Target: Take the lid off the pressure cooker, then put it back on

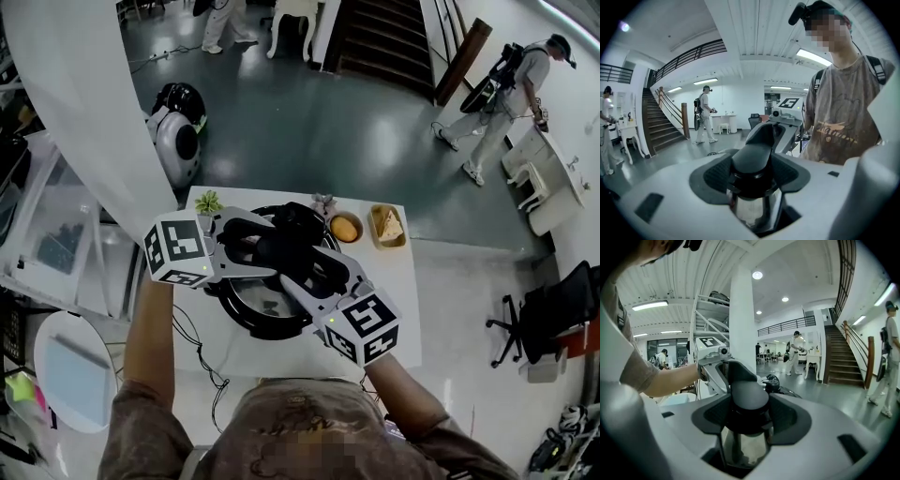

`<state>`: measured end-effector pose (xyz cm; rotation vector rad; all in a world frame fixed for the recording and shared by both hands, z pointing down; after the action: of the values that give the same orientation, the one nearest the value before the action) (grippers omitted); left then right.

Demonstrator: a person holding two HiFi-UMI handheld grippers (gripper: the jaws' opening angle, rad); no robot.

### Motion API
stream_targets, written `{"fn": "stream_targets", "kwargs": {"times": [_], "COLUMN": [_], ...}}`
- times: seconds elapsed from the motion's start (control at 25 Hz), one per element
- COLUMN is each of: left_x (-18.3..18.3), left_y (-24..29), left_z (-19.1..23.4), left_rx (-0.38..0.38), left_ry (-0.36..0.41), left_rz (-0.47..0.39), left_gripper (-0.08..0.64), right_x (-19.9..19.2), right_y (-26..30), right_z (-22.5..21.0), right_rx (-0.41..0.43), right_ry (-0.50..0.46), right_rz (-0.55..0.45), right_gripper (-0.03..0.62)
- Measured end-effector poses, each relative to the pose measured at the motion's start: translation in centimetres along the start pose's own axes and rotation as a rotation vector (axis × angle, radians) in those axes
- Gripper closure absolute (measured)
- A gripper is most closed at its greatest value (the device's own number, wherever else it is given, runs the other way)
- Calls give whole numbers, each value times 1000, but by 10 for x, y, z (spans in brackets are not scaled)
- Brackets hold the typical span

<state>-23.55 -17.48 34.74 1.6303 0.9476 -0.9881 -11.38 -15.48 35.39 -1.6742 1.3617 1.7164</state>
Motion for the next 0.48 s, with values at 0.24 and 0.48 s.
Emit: {"fn": "stream_targets", "kwargs": {"times": [0.24,0.48], "left_x": [16,42], "left_y": [17,65], "left_z": [-4,-14], "left_rx": [-7,-26], "left_ry": [15,20], "left_rz": [5,17], "left_gripper": [290,290], "right_x": [0,-7], "right_y": [-22,-69], "right_z": [-8,-33], "right_rx": [-6,-25], "right_ry": [-2,0], "right_rz": [-19,-28], "right_gripper": [339,339]}}
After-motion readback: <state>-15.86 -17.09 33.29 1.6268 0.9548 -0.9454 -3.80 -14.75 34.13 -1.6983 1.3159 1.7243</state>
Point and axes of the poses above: the fingertips, and each gripper's own axes: y forward along the fingers, z to its left, x out of its top, the point moved 6 cm from there along -y, backward along the fingers, and after that the axes turned 10 degrees about y, right-handed, at the moved point
